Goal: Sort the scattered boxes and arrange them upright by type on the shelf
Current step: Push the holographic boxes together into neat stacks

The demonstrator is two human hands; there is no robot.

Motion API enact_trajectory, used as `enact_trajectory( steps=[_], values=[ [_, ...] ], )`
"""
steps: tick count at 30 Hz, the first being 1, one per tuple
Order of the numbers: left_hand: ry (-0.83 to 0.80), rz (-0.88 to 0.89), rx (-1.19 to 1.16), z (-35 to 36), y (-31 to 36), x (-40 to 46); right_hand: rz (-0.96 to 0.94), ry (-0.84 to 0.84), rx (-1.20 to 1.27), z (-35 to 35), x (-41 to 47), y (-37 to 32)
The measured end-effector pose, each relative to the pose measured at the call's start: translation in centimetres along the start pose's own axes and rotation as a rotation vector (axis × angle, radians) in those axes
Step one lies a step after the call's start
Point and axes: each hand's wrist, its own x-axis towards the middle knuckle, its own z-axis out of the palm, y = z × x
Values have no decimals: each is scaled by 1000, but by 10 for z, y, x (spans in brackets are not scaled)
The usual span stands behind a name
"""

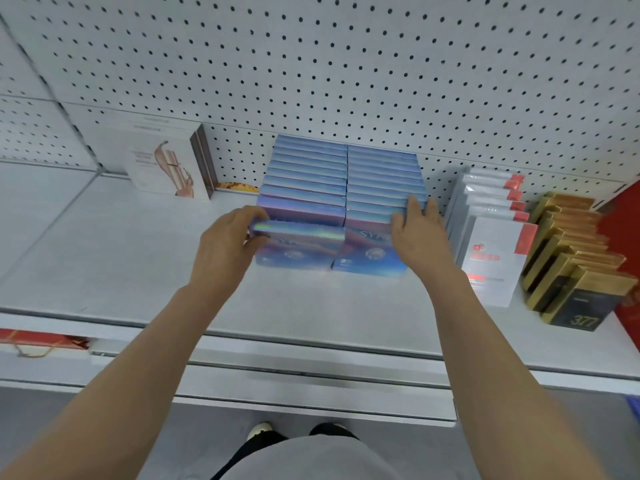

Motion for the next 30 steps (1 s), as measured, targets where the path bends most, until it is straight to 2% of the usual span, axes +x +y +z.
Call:
enact_trajectory(
  steps=[3,5,7,9,10,13,16,25,30],
  values=[
    [-4,-90,-22,6,-5,9,13,-75,-54,-7,-9,-3],
    [39,-19,34,13,-2,14,-22,-94,-127,-11,-12,0],
    [52,125,312,22,1,19,-95,-62,-266,-12,-13,6],
    [-39,206,575,28,10,25,-195,-19,-405,-10,-13,9],
    [-88,214,628,32,14,28,-227,-19,-435,-8,-12,9],
    [-208,158,586,38,24,40,-233,-35,-415,-3,-12,7],
    [-248,159,592,43,24,53,-243,1,-384,2,-10,5],
    [-133,280,625,56,15,62,-273,144,-379,17,6,10],
    [-80,370,736,68,27,52,-429,307,-518,28,0,10]
  ],
)
